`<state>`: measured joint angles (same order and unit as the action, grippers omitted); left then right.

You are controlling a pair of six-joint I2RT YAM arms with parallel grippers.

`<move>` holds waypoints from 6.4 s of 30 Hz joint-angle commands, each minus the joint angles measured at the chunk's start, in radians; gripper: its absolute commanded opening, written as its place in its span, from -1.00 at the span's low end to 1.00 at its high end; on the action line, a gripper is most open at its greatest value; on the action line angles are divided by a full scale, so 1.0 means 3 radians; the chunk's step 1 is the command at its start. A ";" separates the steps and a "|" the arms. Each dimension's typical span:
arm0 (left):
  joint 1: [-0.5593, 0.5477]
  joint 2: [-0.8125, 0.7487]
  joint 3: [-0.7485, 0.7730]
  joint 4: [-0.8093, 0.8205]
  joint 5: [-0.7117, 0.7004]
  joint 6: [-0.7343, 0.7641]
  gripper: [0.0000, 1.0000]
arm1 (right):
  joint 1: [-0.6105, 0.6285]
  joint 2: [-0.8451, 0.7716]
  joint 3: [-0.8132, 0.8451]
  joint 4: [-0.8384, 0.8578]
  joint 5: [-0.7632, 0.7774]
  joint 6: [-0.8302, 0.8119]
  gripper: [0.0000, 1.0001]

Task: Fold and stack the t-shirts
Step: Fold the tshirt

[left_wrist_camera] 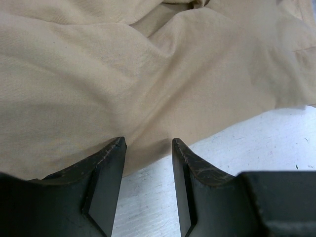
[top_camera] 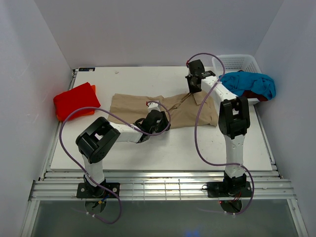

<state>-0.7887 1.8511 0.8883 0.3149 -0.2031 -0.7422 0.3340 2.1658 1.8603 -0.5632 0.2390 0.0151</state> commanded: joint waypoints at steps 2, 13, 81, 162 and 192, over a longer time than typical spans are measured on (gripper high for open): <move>-0.0015 0.0063 -0.0067 -0.0334 -0.0075 0.0004 0.08 | -0.0060 0.0159 0.0262 -0.0035 0.0160 -0.0035 -0.75; -0.0015 0.0114 -0.0062 -0.0349 -0.0029 -0.0011 0.08 | -0.0116 0.0369 0.0636 -0.0045 0.0420 -0.0168 -0.14; -0.0199 0.0886 0.0884 0.0224 0.0488 0.0280 -1.00 | -0.0055 -0.0204 -0.0602 0.0425 0.0190 -0.0168 -0.85; -0.0332 0.0712 0.0230 0.0270 0.0360 -0.0098 -1.00 | 0.0216 0.0098 -0.0336 0.0390 -0.0812 -0.0240 -0.84; -0.0332 0.0722 0.0179 0.0280 0.0329 -0.0103 -1.00 | 0.0216 0.0333 0.0400 0.0292 -0.0572 -0.0137 -0.28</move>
<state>-0.8722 2.0640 0.9894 0.5812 -0.1200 -0.7944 0.4004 2.2974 1.9312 -0.5125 0.0494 -0.0296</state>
